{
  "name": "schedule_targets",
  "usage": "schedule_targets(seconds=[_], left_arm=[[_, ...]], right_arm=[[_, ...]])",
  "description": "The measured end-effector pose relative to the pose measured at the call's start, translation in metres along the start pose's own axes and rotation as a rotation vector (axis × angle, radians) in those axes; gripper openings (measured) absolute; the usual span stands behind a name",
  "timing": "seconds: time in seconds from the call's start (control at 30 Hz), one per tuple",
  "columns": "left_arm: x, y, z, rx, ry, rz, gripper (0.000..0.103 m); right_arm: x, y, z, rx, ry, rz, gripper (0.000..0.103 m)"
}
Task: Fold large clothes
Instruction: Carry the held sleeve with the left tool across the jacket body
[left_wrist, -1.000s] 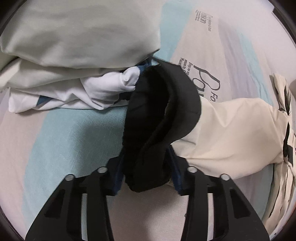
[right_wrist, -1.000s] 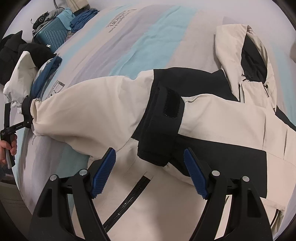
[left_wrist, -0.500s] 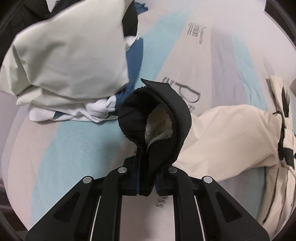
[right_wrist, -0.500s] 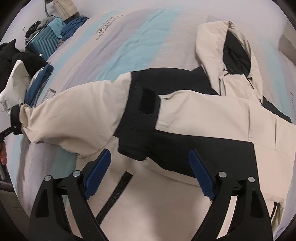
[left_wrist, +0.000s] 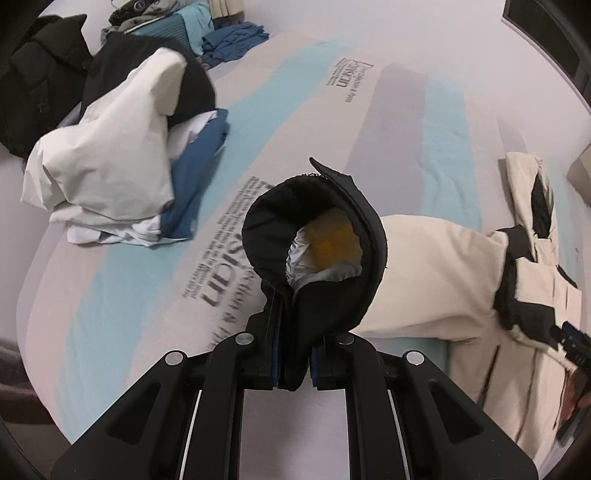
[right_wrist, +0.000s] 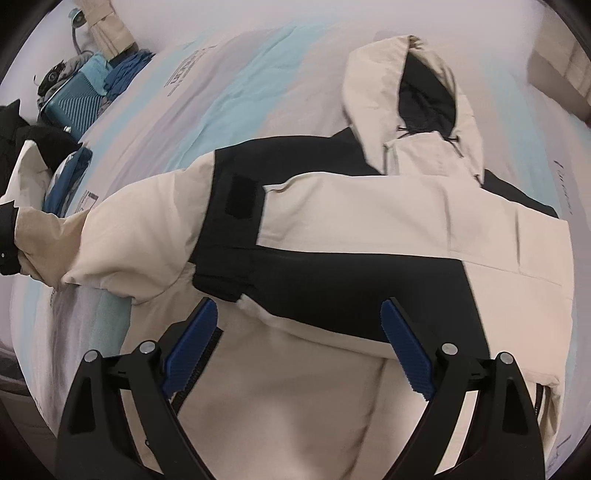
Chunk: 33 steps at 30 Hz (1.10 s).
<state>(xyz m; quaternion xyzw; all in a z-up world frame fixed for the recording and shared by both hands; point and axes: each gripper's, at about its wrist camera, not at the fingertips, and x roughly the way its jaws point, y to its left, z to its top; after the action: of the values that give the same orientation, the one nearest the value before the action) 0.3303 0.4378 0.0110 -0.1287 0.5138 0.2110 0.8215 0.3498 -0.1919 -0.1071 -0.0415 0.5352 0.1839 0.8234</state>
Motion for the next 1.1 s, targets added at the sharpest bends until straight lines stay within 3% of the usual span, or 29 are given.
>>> schedule_targets(seconds=[0.13, 0.73, 1.1], left_arm=[[-0.012, -0.048, -0.007, 0.027, -0.019, 0.009, 0.01], [-0.043, -0.201, -0.029, -0.01, -0.007, -0.009, 0.01], [-0.065, -0.313, -0.049, 0.041, -0.038, -0.066, 0.01]], right_arm=[[-0.013, -0.016, -0.006, 0.005, -0.032, -0.015, 0.093], [-0.064, -0.126, -0.052, 0.072, -0.062, -0.038, 0.093], [-0.093, -0.191, -0.065, 0.064, -0.101, -0.015, 0.093]])
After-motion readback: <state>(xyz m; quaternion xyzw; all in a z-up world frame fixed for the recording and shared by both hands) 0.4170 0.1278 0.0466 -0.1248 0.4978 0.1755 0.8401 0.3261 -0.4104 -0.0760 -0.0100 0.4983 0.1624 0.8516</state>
